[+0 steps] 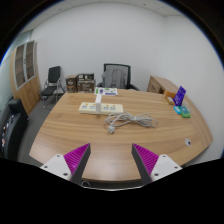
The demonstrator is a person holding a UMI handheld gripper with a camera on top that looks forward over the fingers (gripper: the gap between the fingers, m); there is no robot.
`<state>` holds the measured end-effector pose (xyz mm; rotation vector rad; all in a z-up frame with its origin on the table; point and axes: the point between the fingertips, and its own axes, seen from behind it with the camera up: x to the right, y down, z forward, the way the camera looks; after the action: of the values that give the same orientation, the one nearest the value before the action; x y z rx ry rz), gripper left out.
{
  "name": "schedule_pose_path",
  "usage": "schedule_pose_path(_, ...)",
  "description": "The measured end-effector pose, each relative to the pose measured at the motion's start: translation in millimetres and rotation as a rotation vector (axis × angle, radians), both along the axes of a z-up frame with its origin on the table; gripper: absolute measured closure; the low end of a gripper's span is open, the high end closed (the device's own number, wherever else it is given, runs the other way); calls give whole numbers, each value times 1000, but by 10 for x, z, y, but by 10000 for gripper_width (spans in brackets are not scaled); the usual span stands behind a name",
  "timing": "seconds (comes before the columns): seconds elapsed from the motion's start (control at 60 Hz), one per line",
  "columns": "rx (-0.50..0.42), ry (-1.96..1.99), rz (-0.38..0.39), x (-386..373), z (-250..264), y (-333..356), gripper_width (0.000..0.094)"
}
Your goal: Unplug charger
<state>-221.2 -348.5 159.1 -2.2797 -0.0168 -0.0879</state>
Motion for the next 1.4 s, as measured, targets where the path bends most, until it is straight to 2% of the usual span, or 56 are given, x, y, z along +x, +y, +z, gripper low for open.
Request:
schedule_pose_path(0.15,93,38,43,-480,-252,948,75)
schedule_pose_path(0.283,180,39,46,-692,-463,1900,78)
schedule_pose_path(0.517,176,11,-14,-663,-979,2976,194)
schedule_pose_path(0.6,169,4,-33,-642,-1063,3157,308)
schedule_pose_path(0.667,163,-10,-49,-593,-1107,3236,493)
schedule_pose_path(0.717,165,-25,-73,-528,-1123,3266,671)
schedule_pose_path(0.867,170,11,-53,-571,-1114,3260,767)
schedule_pose_path(1.033,139,12,-37,-581,-1058,3283,794)
schedule_pose_path(1.067,142,27,-38,-584,-1017,3279,794)
schedule_pose_path(1.083,174,29,-35,-585,-897,3299,793)
schedule_pose_path(1.167,418,-102,29,-595,140,3417,794)
schedule_pose_path(1.233,547,-19,76,-731,882,3503,795)
schedule_pose_path(1.3,622,44,103,-709,1424,3551,794)
schedule_pose_path(1.4,629,95,72,-254,1542,3652,792)
